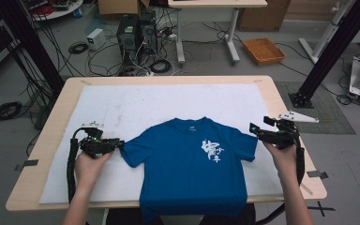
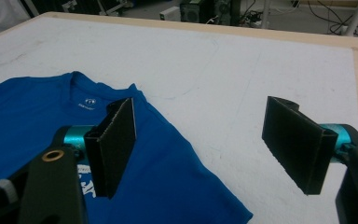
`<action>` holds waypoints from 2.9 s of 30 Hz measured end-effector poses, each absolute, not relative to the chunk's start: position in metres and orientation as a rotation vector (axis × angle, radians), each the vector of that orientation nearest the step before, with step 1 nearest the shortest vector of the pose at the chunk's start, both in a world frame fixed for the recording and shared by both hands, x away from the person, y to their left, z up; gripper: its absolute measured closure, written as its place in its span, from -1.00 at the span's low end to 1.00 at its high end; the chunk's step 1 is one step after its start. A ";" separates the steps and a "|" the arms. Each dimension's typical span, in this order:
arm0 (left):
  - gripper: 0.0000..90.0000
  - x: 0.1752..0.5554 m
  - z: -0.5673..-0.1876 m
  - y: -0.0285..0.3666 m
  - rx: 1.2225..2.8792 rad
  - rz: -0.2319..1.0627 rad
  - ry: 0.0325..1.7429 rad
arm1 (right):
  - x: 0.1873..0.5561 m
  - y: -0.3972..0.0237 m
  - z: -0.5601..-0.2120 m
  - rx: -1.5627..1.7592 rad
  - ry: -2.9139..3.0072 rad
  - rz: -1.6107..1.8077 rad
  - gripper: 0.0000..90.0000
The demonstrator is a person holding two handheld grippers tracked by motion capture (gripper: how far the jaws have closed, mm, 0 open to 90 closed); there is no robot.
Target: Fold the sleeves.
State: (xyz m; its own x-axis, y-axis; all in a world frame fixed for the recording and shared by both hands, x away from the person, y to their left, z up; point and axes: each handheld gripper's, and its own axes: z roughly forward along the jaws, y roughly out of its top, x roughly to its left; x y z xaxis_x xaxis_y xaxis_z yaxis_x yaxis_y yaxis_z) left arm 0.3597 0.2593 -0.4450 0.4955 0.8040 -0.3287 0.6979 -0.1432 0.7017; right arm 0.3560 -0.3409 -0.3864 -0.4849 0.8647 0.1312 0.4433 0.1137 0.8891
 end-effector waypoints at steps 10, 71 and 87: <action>0.95 0.353 -0.434 0.255 1.849 0.171 1.129 | 0.355 -0.342 -0.386 1.278 1.966 1.337 -0.43; -0.04 0.326 -0.403 0.206 1.736 0.392 0.897 | 0.369 -0.365 -0.433 1.521 2.069 1.127 0.36; -0.04 0.326 -0.405 0.228 1.719 0.391 0.917 | 0.372 -0.358 -0.436 1.515 2.097 1.128 0.98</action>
